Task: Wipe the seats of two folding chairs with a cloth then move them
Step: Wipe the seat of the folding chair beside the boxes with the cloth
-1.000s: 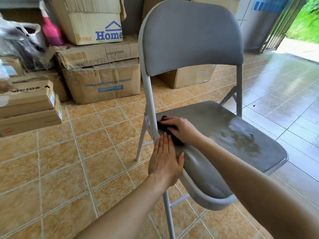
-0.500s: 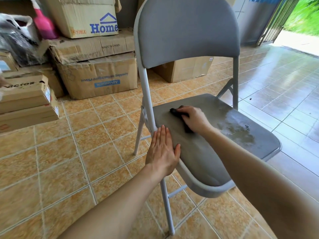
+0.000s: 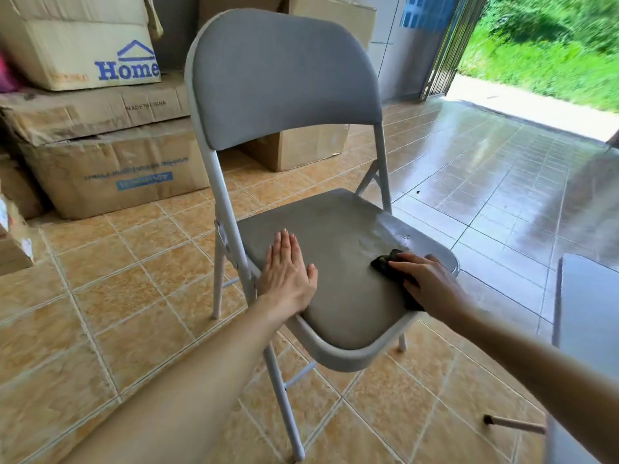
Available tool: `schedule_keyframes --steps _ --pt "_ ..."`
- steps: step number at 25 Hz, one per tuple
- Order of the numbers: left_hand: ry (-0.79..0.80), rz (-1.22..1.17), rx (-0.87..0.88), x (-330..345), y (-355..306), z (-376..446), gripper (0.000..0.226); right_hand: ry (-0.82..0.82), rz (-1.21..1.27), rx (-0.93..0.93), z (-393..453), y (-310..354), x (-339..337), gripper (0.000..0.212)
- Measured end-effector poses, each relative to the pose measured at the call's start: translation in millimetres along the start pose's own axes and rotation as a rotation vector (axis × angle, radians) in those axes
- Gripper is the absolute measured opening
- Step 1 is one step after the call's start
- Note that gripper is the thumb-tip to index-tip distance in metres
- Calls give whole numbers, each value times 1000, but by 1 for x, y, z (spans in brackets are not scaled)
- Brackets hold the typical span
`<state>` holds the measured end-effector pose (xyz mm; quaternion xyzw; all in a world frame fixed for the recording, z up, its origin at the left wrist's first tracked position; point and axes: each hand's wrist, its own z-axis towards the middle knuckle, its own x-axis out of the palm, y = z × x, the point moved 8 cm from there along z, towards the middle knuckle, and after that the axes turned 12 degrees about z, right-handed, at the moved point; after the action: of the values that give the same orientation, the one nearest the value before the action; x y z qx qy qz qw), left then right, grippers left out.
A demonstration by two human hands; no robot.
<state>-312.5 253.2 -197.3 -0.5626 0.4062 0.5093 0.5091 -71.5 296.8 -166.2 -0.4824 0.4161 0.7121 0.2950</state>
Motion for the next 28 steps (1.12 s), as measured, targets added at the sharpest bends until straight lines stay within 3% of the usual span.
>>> schedule_keyframes --steps 2,5,8,10,15,18,21,24,28 --pt "66 40 -19 7 2 23 72 -46 -68 135 15 -47 -9 41" --pt "91 73 -65 16 9 38 72 -215 23 374 40 -101 -20 35" --pt "73 82 -71 22 8 42 72 -308 152 548 68 -100 -13 33" --pt "67 84 -77 22 7 43 72 -287 227 482 87 -68 -4 33" --pt "105 74 -71 25 8 41 72 -12 260 -36 73 56 31 38" --pt "127 4 -57 17 10 51 69 65 188 -197 46 53 26 42" --pt "34 59 -72 4 28 73 67 -21 39 -8 61 -25 7 42" --pt "38 118 -170 11 49 85 68 -169 8 270 90 -91 -9 37" --pt "38 113 -202 25 55 90 68 -329 187 493 138 -82 13 32"
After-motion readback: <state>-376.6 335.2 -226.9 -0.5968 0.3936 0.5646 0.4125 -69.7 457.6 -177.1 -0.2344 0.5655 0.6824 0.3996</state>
